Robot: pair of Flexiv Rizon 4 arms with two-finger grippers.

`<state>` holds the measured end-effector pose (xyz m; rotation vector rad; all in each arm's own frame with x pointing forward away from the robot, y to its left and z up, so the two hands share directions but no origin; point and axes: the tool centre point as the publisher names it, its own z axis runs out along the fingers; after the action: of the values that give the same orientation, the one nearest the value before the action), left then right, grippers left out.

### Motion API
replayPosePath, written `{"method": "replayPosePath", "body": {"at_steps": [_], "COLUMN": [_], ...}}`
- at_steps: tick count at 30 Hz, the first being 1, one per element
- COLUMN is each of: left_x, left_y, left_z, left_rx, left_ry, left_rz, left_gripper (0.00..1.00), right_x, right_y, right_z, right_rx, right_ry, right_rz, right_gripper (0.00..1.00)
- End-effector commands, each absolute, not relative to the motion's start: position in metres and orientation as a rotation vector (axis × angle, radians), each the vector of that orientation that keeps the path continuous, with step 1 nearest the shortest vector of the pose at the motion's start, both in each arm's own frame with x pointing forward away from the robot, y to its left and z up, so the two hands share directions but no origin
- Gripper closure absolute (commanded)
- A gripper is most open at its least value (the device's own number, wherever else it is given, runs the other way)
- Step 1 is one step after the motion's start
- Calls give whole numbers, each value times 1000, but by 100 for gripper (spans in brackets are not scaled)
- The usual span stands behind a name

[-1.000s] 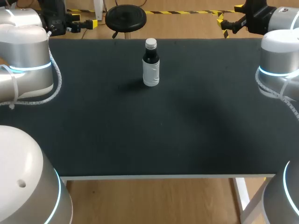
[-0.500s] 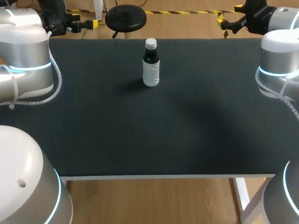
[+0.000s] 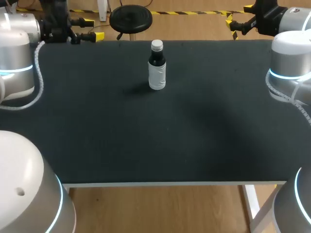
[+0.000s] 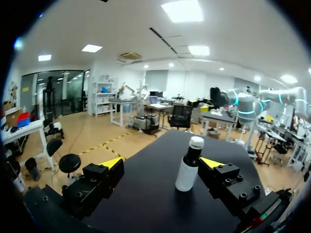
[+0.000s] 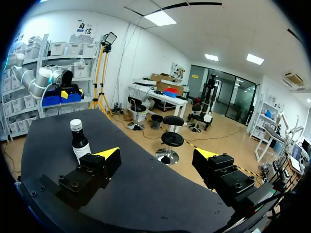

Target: Unscrew the bottle cap

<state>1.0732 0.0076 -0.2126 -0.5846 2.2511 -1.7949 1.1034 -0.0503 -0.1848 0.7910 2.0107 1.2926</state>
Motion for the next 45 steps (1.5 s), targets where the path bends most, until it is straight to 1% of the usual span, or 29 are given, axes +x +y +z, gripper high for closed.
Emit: {"method": "replayPosePath", "body": {"at_steps": [1, 9, 15, 26, 45], "left_x": [1084, 1076, 1069, 1054, 1059], "left_y": [2, -21, -40, -81, -133], "left_z": [-235, -254, -256, -265, -282], "left_rx": [-342, -148, -57, 44, 215], "left_ry": [2269, 2230, 2235, 2335, 2367], "left_rz": [-2035, -2205, -2281, -2278, -2351], "left_gripper": [0, 0, 0, 0, 0], "right_x": [1104, 1104, 1104, 1104, 1104], "right_y": [-50, -50, -50, -50, -50], "right_z": [-185, -185, -185, -185, -185], "right_rx": [791, 791, 791, 791, 791], "right_ry": [2011, 2011, 2011, 2011, 2011], "right_rz": [1292, 1292, 1292, 1292, 1292], "right_gripper": [0, 0, 0, 0, 0]}}
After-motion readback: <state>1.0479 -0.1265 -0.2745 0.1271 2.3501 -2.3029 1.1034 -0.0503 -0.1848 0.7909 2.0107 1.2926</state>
